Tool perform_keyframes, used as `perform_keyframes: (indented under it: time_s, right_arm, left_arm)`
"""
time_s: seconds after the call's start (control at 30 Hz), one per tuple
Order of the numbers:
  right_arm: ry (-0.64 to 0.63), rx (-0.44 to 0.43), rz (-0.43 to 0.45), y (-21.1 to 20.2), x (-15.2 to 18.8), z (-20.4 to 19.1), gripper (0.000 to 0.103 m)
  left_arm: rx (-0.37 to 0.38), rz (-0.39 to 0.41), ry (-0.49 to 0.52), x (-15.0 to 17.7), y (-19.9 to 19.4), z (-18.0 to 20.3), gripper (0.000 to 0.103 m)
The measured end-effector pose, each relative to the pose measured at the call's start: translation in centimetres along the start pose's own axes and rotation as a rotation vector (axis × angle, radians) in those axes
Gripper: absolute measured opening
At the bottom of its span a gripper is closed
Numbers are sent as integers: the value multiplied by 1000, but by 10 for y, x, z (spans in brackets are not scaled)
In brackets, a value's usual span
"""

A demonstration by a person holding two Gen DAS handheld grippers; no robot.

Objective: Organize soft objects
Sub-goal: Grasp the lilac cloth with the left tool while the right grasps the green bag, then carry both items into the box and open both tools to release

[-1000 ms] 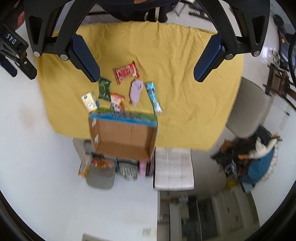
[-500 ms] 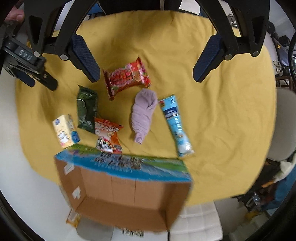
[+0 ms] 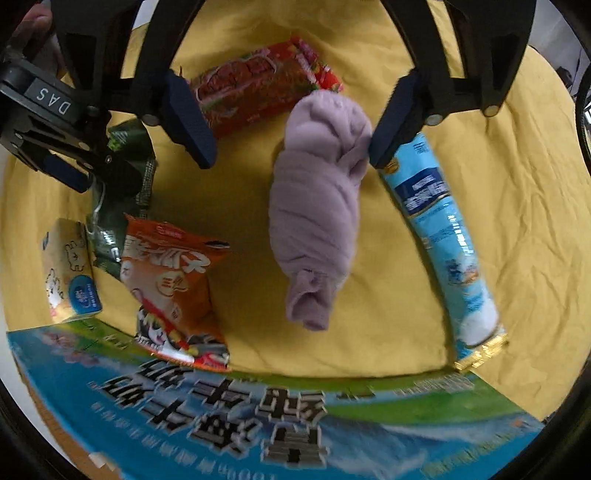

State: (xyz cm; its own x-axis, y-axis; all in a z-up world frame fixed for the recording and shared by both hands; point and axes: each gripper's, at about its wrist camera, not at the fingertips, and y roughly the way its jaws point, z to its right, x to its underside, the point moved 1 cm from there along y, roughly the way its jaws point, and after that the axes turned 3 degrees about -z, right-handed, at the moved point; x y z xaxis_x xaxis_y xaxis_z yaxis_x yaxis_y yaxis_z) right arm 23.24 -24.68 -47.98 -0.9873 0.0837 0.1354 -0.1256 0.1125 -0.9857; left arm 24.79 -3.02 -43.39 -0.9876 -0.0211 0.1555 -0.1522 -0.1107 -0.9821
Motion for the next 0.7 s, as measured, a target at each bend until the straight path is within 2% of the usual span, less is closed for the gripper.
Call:
perform_keyframes:
  time_s: [0.17, 0.2, 0.27, 0.43, 0.5, 0.57, 0.7]
  right_arm:
    - [10, 4, -38, 20, 0, 5, 70]
    - [10, 3, -35, 21, 0, 5, 71]
    - [2, 12, -36, 24, 1, 4, 69]
    - [-11, 33, -39, 30, 4, -2, 63]
    - [-21, 41, -45, 25, 5, -10, 56]
    - [-26, 37, -45, 26, 8, -24, 42]
    - [-17, 26, -44, 18, 19, -31, 37]
  left_arm:
    - [-25, -6, -6, 5, 17, -2, 50]
    - [-22, -6, -15, 5, 22, -4, 44]
    - [-22, -5, -33, 9, 25, -8, 38]
    - [10, 2, -66, 19, 25, -19, 32]
    - [20, 4, -83, 24, 23, -23, 29]
    - [30, 5, -96, 29, 22, -24, 26]
    - [30, 29, -99, 45, 1, -32, 25]
